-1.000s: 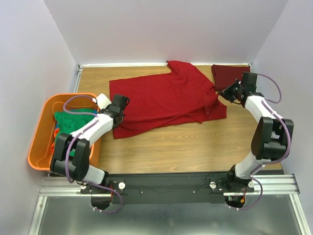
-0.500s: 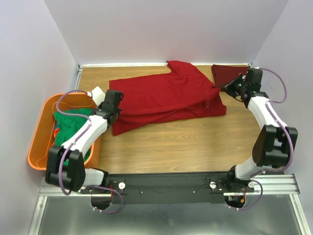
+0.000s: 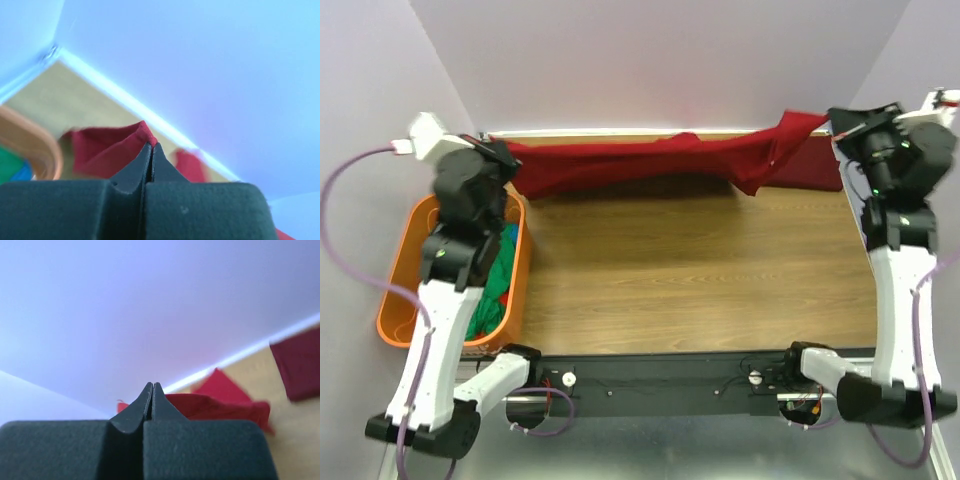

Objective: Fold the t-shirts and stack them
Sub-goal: Flatten the tshirt out

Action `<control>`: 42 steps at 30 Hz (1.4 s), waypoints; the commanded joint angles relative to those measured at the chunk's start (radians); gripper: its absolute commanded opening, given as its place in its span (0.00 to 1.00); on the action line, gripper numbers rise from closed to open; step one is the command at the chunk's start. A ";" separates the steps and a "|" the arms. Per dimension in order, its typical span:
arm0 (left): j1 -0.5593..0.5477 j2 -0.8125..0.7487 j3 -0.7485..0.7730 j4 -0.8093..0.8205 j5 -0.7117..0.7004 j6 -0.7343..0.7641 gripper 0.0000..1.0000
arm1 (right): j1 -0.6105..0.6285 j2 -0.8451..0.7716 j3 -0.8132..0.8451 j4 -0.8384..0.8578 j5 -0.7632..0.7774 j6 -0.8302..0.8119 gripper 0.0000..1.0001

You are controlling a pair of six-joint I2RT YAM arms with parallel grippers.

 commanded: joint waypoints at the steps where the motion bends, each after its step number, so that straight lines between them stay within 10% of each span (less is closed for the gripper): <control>1: 0.010 -0.064 0.155 -0.009 0.043 0.097 0.00 | -0.006 -0.117 0.115 -0.066 0.131 -0.044 0.01; 9: 0.010 -0.088 0.379 0.040 0.136 0.169 0.00 | -0.006 -0.217 0.365 -0.088 0.284 -0.089 0.01; 21: 0.017 0.218 0.689 -0.043 0.136 0.279 0.00 | -0.006 0.042 0.473 -0.095 0.174 -0.082 0.01; 35: 0.350 0.551 0.783 0.153 0.940 0.088 0.00 | -0.018 0.323 0.707 -0.097 0.127 -0.112 0.01; 42: 0.349 0.539 0.790 0.130 0.954 0.155 0.00 | -0.018 0.269 0.646 -0.095 0.148 -0.093 0.01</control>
